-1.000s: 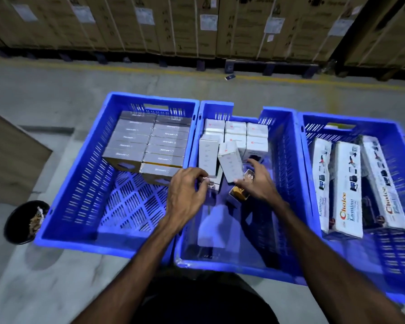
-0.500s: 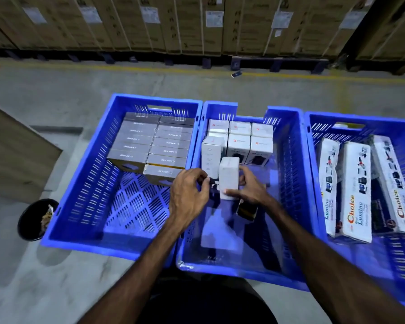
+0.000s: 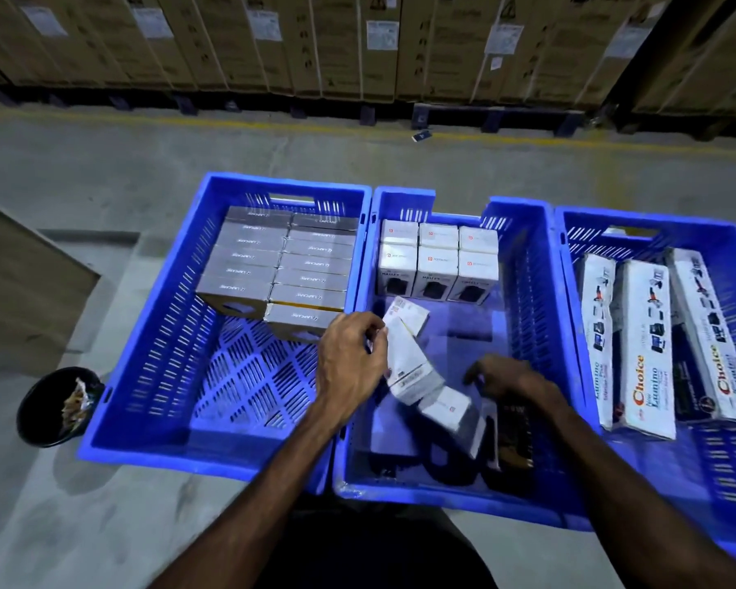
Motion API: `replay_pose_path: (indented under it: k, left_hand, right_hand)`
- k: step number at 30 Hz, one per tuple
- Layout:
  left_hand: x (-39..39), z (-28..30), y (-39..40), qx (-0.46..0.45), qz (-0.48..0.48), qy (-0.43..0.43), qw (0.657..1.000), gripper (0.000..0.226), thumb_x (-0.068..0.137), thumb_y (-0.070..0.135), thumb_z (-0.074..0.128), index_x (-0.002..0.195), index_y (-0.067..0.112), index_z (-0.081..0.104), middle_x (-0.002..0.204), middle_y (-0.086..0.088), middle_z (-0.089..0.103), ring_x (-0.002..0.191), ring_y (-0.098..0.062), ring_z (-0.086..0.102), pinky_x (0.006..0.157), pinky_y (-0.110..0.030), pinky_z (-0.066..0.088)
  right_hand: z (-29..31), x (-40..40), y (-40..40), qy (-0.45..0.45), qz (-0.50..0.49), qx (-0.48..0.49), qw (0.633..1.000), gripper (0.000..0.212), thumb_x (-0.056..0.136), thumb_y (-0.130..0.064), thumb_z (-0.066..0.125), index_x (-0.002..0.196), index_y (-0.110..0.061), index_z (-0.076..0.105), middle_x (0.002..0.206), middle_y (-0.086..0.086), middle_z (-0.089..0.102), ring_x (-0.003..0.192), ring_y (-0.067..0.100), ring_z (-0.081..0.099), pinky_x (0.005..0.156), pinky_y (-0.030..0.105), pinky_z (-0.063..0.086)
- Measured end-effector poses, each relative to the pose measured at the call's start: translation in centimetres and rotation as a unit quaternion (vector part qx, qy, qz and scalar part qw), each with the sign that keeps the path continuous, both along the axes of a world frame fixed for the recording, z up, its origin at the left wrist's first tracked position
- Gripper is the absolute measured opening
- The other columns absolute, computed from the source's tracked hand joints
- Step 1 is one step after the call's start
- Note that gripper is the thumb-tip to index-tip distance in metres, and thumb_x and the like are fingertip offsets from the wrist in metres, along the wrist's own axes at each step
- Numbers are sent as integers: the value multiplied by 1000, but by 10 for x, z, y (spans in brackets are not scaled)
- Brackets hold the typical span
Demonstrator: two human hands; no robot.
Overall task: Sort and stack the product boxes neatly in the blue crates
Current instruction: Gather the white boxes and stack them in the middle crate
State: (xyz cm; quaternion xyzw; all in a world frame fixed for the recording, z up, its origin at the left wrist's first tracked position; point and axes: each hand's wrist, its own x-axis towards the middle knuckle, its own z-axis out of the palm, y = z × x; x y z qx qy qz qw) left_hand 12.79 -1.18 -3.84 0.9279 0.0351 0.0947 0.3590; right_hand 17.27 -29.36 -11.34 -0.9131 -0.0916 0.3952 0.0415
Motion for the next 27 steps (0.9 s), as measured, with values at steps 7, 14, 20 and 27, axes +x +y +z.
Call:
replay_pose_path:
  k: [7, 14, 20, 27]
  left_hand:
    - [1, 4, 1, -38, 13, -3, 999, 5, 91, 15, 72, 86, 17, 71, 81, 6, 69, 79, -15, 54, 68, -35, 45]
    - [1, 6, 1, -45, 15, 3, 999, 9, 92, 18, 72, 84, 19, 68, 79, 7, 66, 80, -19, 55, 69, -37, 45]
    - [1, 7, 1, -50, 15, 4, 999, 6, 90, 18, 72, 84, 19, 70, 81, 5, 69, 81, -19, 58, 70, -38, 48]
    - [2, 5, 3, -56, 11, 4, 998, 7, 91, 18, 70, 84, 17, 68, 79, 3, 67, 79, -21, 58, 69, -43, 52]
  right_hand:
    - [55, 12, 44, -185, -202, 227, 935, 29, 103, -21, 62, 127, -7, 69, 128, 12, 73, 119, 29, 68, 97, 40, 52]
    - [40, 40, 124, -89, -163, 250, 950, 89, 84, -65, 55, 157, -17, 43, 159, 12, 45, 147, 29, 42, 121, 44, 34]
    - [27, 44, 133, -83, -142, 176, 971, 100, 61, -81, 43, 143, -26, 58, 150, 11, 53, 138, 31, 51, 114, 44, 41]
    - [11, 2, 121, 72, -134, 189, 970, 69, 85, -76, 58, 123, -20, 69, 80, -6, 71, 73, 14, 66, 67, 27, 49]
